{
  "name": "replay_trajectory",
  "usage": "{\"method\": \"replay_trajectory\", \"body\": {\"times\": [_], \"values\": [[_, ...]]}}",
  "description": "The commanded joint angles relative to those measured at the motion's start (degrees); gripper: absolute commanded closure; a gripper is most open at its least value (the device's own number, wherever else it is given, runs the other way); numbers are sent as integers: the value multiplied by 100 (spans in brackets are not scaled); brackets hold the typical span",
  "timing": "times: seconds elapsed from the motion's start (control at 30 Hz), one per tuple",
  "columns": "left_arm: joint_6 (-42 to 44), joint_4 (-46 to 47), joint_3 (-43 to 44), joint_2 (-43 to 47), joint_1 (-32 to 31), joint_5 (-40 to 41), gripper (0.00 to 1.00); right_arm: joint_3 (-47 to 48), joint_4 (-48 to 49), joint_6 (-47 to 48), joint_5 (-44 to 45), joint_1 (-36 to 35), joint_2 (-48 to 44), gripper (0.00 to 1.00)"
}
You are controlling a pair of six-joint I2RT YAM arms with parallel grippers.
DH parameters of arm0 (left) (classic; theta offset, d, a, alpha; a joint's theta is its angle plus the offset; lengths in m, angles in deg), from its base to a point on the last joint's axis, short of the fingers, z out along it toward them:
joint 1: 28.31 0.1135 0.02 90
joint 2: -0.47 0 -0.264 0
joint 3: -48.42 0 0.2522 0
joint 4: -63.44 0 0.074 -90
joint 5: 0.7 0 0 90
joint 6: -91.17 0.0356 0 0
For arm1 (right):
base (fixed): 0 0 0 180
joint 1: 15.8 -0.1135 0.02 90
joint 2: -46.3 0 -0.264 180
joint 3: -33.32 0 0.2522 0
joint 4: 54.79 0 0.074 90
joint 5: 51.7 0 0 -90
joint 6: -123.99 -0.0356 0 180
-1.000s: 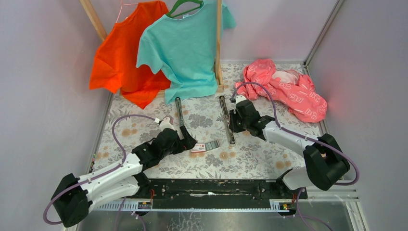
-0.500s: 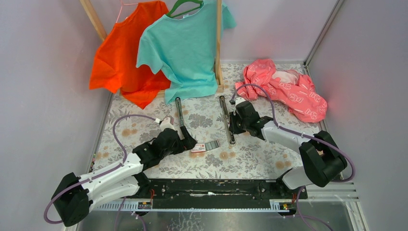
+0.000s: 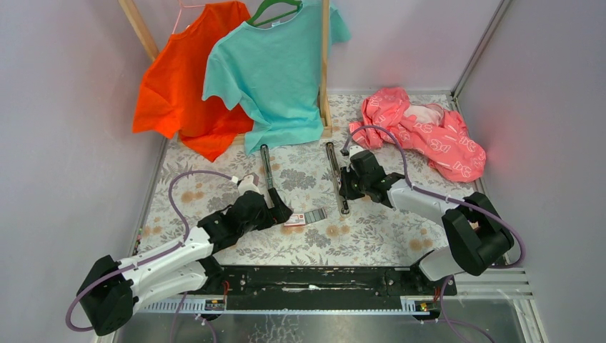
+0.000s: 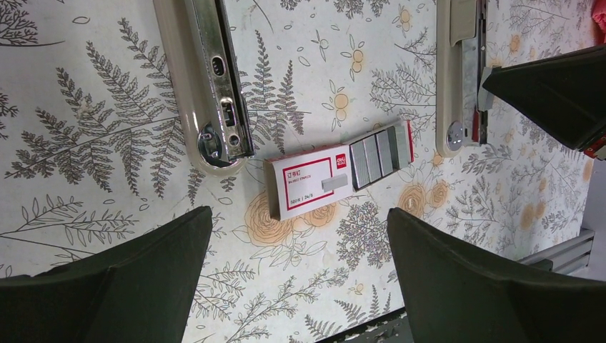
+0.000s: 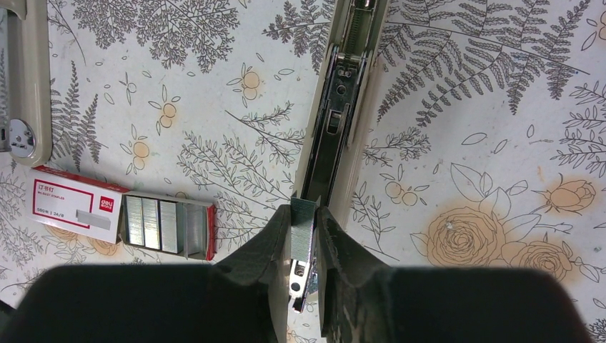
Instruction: Load the staples into the stapler
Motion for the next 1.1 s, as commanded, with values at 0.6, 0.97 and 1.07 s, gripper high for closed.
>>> {"method": "replay_trajectory", "body": {"times": [0.6,0.97,1.07], "values": [[45,355,-28,-92,-4,-39,0,-265,269,-84,-82,45,-129,79],[-9,321,-77,5,-8,3,0,-838,824,-265,-18,47,-619,78],[-28,322,-82,-3,-3,-11,0,-942,955,-294,-91,40,-683,77]]}}
